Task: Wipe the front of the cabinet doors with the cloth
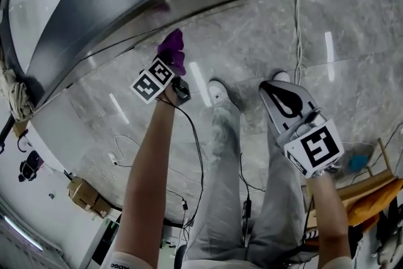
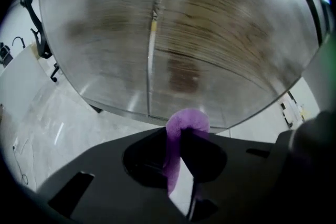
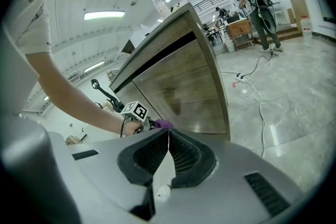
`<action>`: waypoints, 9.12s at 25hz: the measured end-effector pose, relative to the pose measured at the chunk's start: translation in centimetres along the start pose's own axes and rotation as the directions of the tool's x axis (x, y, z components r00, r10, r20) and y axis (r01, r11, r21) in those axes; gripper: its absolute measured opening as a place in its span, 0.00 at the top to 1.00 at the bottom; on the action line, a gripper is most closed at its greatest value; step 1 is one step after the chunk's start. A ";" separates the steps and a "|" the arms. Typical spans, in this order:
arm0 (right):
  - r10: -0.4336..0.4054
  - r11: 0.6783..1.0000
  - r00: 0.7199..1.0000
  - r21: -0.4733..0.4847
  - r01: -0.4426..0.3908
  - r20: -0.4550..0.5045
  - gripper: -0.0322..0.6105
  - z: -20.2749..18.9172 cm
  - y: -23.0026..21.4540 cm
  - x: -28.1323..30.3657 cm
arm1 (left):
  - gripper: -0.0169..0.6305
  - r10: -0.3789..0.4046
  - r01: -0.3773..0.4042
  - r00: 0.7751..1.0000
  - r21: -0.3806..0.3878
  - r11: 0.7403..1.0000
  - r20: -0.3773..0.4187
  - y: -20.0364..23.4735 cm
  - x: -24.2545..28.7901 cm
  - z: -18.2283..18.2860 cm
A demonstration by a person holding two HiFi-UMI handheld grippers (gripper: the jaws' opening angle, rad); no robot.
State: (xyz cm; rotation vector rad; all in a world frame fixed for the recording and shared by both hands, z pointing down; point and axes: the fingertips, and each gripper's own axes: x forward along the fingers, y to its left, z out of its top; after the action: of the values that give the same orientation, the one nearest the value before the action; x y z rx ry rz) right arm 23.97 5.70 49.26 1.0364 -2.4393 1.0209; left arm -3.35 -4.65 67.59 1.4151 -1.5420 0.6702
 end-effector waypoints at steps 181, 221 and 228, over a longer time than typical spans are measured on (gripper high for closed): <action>-0.100 0.995 0.995 0.002 0.100 0.021 0.91 3.0 24.4 13.4 | 0.89 -0.347 0.228 0.858 0.324 0.918 0.379 9.9 -19.2 16.5; 0.035 0.998 0.999 -0.059 -0.037 -0.026 0.91 4.6 35.7 29.2 | 0.89 -0.163 0.078 0.909 0.229 0.970 0.383 34.2 -18.6 17.4; 0.032 0.997 0.997 -0.072 -0.038 -0.073 0.91 1.7 30.2 22.7 | 0.89 -0.303 0.215 0.915 0.315 0.925 0.265 17.8 -14.0 11.9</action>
State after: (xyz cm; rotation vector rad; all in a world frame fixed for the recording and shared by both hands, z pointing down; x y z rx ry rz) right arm -13.49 7.70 44.76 0.9205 -2.4259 0.9543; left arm -24.55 -4.88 53.27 1.9809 -1.4917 0.5336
